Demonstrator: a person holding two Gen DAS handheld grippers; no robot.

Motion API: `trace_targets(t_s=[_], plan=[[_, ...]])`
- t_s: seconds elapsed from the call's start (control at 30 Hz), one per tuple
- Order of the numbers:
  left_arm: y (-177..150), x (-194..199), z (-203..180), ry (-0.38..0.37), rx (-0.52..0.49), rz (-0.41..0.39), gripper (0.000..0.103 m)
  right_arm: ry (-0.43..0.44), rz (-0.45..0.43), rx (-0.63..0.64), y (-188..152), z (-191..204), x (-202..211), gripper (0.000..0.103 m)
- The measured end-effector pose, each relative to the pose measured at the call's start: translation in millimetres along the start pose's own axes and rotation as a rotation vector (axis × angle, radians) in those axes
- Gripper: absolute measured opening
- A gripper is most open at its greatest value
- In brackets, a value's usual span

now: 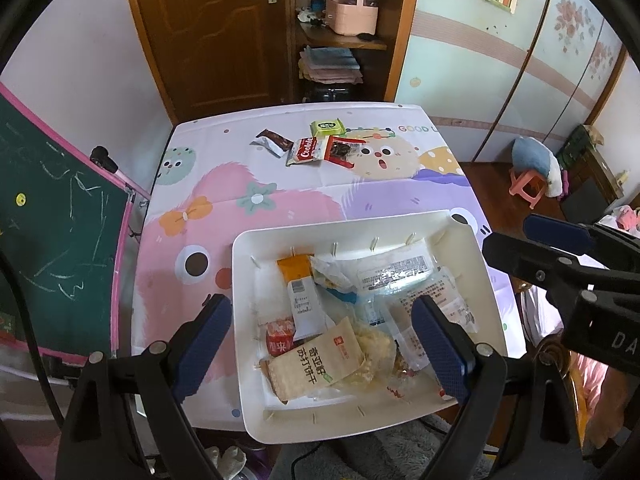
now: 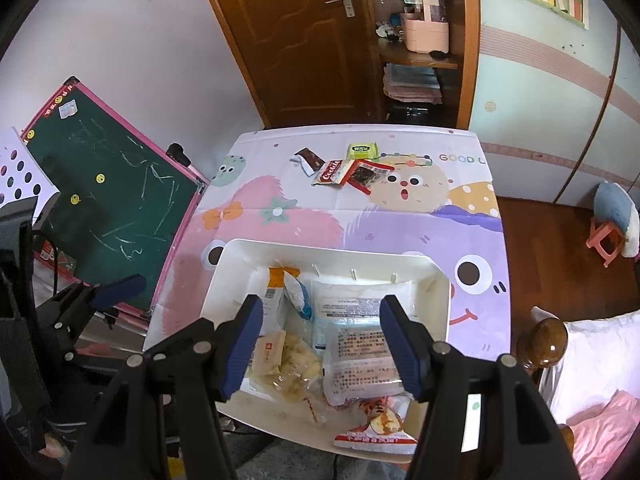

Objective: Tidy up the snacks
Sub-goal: 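Move both tools from the tray to the remaining snacks on the table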

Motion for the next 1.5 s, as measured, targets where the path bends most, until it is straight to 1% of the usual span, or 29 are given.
trace_targets(t_s=[0.37, 0.53, 0.67, 0.83, 0.93, 1.03, 1.1, 1.17, 1.3, 1.4, 1.5], plan=[[29.9, -25.3, 7.1, -0.003, 0.003, 0.031, 0.091, 0.014, 0.034, -0.050, 14.0, -12.7, -29.3, 0.061], [58.2, -36.1, 20.3, 0.004, 0.020, 0.028, 0.091, 0.001, 0.052, -0.050, 33.6, -18.6, -45.4, 0.061], [97.5, -35.0, 32.8, 0.007, 0.027, -0.012, 0.091, -0.006, 0.034, -0.046, 64.0, -27.6, -50.5, 0.061], [159.0, -27.3, 44.3, 0.004, 0.026, -0.096, 0.091, -0.026, -0.007, -0.016, 120.9, -40.7, -53.3, 0.061], [198.3, -29.9, 50.6, -0.010, 0.040, -0.129, 0.091, -0.049, -0.023, 0.009, 159.8, -51.5, -65.2, 0.061], [234.8, -43.5, 54.9, -0.014, 0.047, -0.144, 0.091, -0.054, -0.016, 0.030, 186.3, -58.9, -86.3, 0.061], [255.6, -60.5, 58.6, -0.003, 0.056, -0.146, 0.091, -0.047, 0.009, 0.042, 200.7, -64.1, -110.9, 0.061], [275.9, -86.4, 61.8, -0.013, 0.075, -0.129, 0.091, -0.020, 0.049, 0.056, 209.7, -68.5, -143.0, 0.061], [301.6, -151.4, 68.2, 0.000, 0.119, -0.072, 0.091, 0.026, 0.131, 0.062, 211.4, -75.2, -205.2, 0.061], [307.1, -203.8, 70.3, 0.003, 0.143, -0.002, 0.091, 0.070, 0.175, 0.055, 206.4, -80.2, -249.2, 0.061], [302.2, -254.8, 73.8, 0.007, 0.190, 0.082, 0.091, 0.070, 0.213, 0.064, 198.7, -83.2, -285.8, 0.061]])
Point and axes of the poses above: each gripper's, at about its wrist camera, not at the fingertips, and x roughly against the way its jaws point, z to its left, y to its top, the point moved 5 cm from there along -x, roughly the way its jaws point, and after that the axes turned 11 degrees about x, right-handed, at the moved point
